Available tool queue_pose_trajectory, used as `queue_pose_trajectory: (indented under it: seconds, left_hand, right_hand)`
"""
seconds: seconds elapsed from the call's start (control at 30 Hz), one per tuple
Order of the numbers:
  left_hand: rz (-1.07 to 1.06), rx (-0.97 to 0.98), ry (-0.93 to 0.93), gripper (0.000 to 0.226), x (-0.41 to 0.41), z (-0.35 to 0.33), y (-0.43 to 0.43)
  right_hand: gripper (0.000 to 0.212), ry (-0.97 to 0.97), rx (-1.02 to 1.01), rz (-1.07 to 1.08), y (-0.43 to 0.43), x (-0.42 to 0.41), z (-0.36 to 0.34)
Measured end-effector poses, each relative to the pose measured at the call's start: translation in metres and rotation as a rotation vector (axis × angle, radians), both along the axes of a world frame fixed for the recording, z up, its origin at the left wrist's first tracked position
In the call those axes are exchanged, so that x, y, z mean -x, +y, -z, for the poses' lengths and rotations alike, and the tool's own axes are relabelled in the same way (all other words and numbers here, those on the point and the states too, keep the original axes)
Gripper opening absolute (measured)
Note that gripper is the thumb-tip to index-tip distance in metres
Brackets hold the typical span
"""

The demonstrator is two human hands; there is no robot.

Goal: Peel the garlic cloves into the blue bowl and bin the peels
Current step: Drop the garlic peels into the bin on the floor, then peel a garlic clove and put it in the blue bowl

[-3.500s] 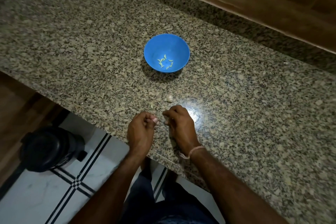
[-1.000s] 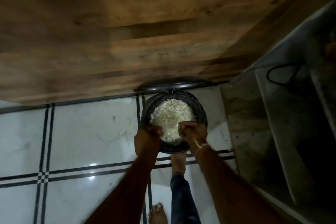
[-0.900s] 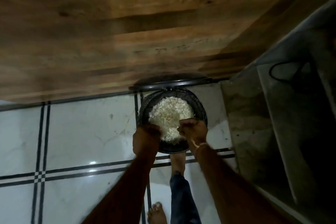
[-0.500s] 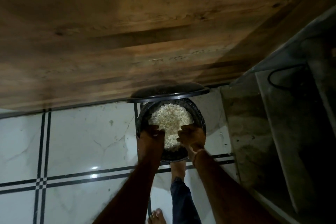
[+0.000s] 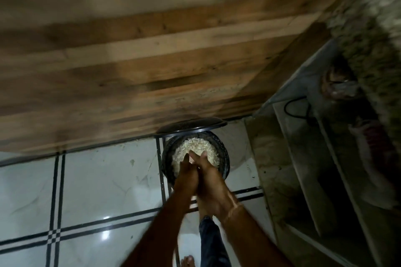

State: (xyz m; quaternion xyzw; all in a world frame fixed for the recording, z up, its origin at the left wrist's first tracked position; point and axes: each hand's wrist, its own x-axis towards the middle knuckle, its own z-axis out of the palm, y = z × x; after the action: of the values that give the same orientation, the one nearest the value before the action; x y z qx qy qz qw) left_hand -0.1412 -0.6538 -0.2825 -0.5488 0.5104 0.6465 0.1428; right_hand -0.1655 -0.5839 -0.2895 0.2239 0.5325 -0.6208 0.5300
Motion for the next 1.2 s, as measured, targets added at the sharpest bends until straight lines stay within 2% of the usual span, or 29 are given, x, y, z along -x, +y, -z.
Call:
queue_pose_trajectory:
  seconds: [0.07, 0.2, 0.27, 0.4, 0.5, 0.67, 0.9, 1.1, 1.2]
  left_hand:
    - [0.122, 0.14, 0.042, 0.05, -0.007, -0.037, -0.009]
    - [0.388, 0.426, 0.201, 0.047, -0.044, -0.127, 0.008]
    - [0.489, 0.455, 0.25, 0.045, -0.073, -0.167, 0.034]
    - [0.638, 0.492, 0.363, 0.038, -0.122, -0.234, 0.096]
    - [0.746, 0.554, 0.496, 0.036, -0.147, -0.276, 0.143]
    - [0.957, 0.626, 0.709, 0.037, -0.166, -0.32, 0.218]
    - [1.162, 0.641, 0.919, 0.033, -0.167, -0.343, 0.348]
    - [1.304, 0.535, 0.946, 0.032, -0.18, -0.341, 0.474]
    - [1.339, 0.551, 0.942, 0.032, -0.184, -0.335, 0.525]
  right_hand:
    - [0.047, 0.04, -0.017, 0.077, 0.019, -0.015, -0.051]
    - [0.028, 0.318, -0.112, 0.113, 0.072, -0.052, -0.148]
    - [0.032, 0.432, -0.144, 0.134, 0.099, -0.078, -0.19]
    - [0.019, 0.724, -0.292, 0.173, 0.161, -0.128, -0.27]
    - [0.028, 0.934, -0.402, 0.213, 0.215, -0.165, -0.306]
    - [0.018, 1.108, -0.581, 0.36, 0.306, -0.208, -0.348]
    - [0.026, 1.138, -0.878, 0.517, 0.436, -0.249, -0.351]
    - [0.03, 1.029, -1.018, 0.605, 0.56, -0.292, -0.338]
    - [0.032, 0.995, -1.042, 0.594, 0.61, -0.303, -0.33]
